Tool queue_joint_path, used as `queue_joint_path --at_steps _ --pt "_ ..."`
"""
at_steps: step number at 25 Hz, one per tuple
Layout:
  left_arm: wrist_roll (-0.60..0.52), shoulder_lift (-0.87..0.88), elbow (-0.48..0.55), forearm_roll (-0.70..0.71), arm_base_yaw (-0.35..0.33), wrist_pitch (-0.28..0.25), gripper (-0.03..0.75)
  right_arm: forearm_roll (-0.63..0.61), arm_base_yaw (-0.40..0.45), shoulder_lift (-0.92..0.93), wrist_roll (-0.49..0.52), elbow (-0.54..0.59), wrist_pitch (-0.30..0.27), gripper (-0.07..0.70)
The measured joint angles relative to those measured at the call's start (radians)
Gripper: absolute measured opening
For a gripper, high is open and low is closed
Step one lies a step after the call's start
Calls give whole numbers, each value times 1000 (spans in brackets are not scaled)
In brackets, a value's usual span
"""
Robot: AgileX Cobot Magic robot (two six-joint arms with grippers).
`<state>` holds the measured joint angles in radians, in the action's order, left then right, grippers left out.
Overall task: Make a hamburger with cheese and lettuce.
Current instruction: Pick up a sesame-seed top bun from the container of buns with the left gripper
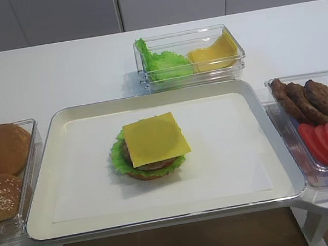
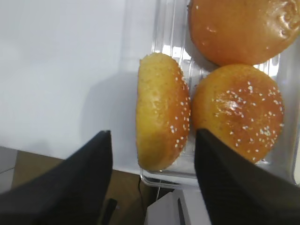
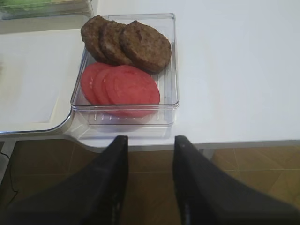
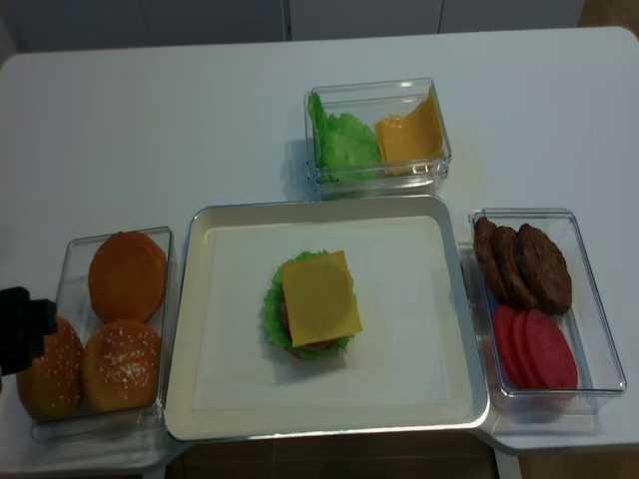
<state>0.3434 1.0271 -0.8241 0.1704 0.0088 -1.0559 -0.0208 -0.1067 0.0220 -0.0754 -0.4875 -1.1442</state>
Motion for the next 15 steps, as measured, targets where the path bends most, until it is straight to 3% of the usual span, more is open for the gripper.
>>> queue_joint_path --at_steps 6,15 --pt "-24 74 -29 5 22 -29 420 0 0 0 2 0 0 266" --pt "-304 121 -36 -218 230 -29 420 0 0 0 2 0 0 266"
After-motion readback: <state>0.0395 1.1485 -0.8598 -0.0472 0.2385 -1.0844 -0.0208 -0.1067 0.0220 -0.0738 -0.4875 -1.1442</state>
